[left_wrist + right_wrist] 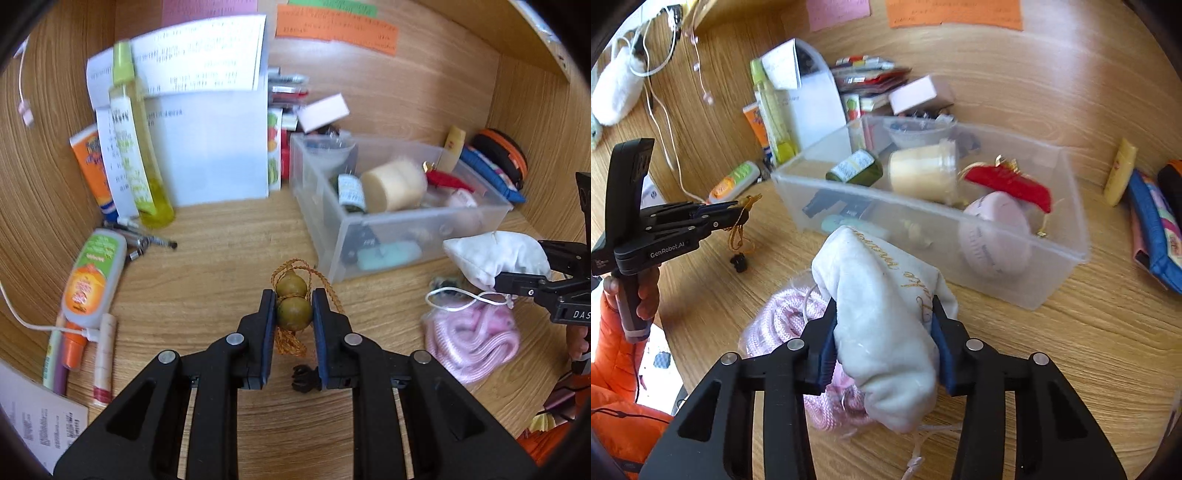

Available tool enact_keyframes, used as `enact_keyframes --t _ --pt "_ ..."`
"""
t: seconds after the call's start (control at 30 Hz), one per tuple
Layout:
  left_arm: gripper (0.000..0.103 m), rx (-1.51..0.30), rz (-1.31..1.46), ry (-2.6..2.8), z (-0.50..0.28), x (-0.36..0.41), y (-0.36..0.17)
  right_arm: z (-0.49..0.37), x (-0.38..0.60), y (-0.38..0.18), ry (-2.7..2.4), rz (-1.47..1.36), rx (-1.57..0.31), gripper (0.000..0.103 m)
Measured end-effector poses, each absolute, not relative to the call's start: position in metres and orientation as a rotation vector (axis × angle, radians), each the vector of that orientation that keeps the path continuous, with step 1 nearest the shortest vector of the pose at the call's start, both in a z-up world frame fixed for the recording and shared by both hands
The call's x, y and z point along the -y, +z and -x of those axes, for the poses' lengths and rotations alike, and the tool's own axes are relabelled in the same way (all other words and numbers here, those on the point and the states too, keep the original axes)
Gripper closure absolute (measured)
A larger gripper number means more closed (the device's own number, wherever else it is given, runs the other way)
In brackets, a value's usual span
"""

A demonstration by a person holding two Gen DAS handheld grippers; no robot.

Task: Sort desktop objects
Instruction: 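Carry the beaded string with the left gripper over the clear box while the right carries the white bag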

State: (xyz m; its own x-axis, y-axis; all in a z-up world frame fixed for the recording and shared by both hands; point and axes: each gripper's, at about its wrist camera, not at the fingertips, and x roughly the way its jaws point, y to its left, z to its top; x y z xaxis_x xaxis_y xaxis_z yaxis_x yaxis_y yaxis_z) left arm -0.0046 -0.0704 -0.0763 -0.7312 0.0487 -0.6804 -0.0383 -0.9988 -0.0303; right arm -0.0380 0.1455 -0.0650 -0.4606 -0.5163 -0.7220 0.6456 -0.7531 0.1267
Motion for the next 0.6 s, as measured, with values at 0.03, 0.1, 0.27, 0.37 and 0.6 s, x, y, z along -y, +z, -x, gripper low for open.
enact_keyframes --t 0.03,0.1,0.27,0.37,0.6 --pt "0.084 0.010 1.110 2.892 0.003 0.069 -0.072 0.037 -0.150 -0.061 -2.221 -1.004 -0.206 0.063" --pt "0.084 0.002 1.062 2.911 0.001 0.066 -0.064 0.037 -0.157 -0.053 -2.220 -0.997 -0.182 0.063" --pt "0.084 0.017 0.994 2.911 0.006 0.057 -0.048 0.036 -0.178 -0.029 -2.280 -0.941 -0.191 0.063" --pt "0.084 0.006 0.948 2.899 0.011 0.048 -0.038 0.040 -0.191 -0.016 -2.318 -0.916 -0.171 0.063" --pt "0.084 0.022 0.874 2.846 0.030 0.025 -0.026 0.054 -0.208 0.012 -2.397 -0.810 -0.138 0.063"
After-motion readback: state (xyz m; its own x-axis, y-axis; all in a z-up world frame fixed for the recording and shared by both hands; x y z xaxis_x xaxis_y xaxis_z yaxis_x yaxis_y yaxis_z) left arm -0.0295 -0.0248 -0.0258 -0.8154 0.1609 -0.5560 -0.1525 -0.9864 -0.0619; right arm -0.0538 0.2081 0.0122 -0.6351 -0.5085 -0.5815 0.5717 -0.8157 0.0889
